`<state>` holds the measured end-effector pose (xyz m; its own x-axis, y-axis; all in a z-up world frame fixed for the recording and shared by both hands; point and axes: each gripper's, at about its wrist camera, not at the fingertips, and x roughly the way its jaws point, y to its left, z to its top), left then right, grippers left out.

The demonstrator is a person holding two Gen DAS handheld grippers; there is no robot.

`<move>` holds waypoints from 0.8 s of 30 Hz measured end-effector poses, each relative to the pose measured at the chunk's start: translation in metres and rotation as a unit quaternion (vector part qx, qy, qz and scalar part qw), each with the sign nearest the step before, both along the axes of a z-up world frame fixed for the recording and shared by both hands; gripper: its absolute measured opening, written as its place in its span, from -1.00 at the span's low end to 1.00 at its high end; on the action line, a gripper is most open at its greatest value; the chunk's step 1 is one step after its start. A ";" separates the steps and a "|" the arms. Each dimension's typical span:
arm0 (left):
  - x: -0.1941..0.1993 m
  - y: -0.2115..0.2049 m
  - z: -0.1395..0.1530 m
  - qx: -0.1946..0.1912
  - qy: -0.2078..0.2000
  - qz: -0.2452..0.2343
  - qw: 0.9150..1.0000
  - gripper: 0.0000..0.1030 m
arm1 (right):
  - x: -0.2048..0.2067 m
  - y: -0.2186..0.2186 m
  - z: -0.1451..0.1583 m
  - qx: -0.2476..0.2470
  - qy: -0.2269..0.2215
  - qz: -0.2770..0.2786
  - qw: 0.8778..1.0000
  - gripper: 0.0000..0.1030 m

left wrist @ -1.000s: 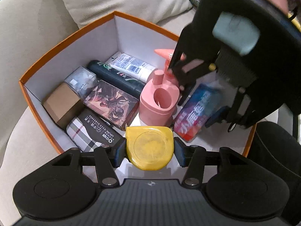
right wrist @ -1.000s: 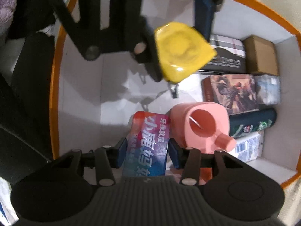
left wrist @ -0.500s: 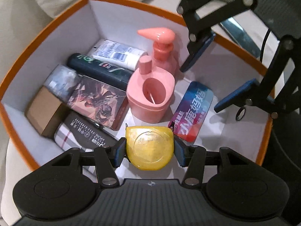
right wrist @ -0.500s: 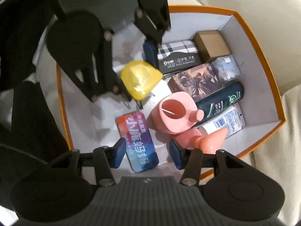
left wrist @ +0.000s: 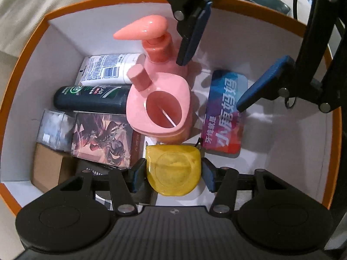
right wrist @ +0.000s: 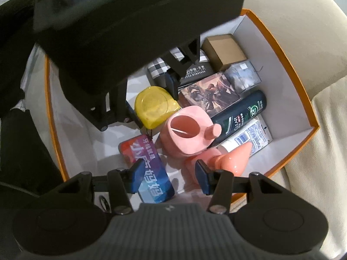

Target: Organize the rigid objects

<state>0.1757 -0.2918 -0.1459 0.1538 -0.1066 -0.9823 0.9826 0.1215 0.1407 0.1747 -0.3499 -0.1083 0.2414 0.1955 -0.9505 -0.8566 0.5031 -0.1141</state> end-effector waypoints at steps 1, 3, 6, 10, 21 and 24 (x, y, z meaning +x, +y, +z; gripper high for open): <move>-0.001 0.000 0.001 -0.002 -0.001 -0.001 1.000 0.31 | 0.000 0.001 0.000 0.000 0.000 0.000 1.000 0.03; -0.002 0.000 0.004 -0.011 -0.004 0.000 1.000 0.40 | 0.000 0.002 -0.002 -0.002 0.000 -0.001 1.000 0.03; -0.001 0.003 0.010 -0.016 -0.006 0.011 1.000 0.42 | 0.002 0.002 -0.004 -0.002 0.007 -0.008 1.000 0.04; -0.001 0.015 0.028 -0.036 0.002 0.030 0.999 0.42 | 0.004 0.003 -0.003 -0.004 0.010 -0.016 1.000 0.04; -0.026 0.083 0.134 -0.202 -0.069 0.148 0.966 0.50 | -0.025 0.004 0.061 0.066 -0.040 -0.103 0.992 0.20; -0.040 0.107 0.157 -0.238 -0.113 0.198 0.944 0.52 | -0.038 0.007 0.082 0.086 -0.070 -0.164 0.980 0.21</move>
